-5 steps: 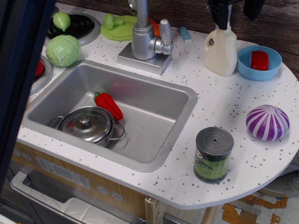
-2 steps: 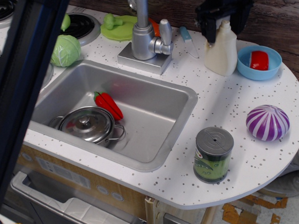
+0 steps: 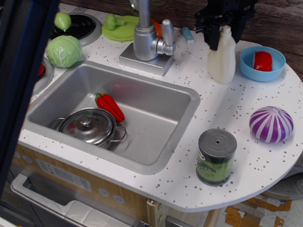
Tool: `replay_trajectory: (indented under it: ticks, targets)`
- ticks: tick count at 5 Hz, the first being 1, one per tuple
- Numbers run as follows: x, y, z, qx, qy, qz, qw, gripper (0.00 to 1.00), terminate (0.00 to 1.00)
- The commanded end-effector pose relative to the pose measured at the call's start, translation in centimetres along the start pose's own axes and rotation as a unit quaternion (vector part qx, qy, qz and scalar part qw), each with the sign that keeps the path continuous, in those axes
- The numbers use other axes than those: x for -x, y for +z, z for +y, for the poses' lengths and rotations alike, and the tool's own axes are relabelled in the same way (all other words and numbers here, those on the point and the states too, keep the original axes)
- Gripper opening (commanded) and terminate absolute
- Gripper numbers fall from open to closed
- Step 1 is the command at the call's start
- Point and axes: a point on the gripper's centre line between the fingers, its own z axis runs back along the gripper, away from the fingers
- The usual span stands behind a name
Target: Put detergent in sink
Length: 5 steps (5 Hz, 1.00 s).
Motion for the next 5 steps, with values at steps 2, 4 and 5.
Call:
replay_trajectory:
  ticks: [2,4,5]
  targets:
    - [1.2,6.4,6.7,-0.073,-0.049,-0.037,0.9954,0.00,0.00]
    - [3.5,1.1,11.5,-0.024,-0.073,-0.046,0.9960,0.00,0.00]
    - [4.1,-2.1,11.8,-0.008,-0.106,-0.076,0.9914,0.00,0.00]
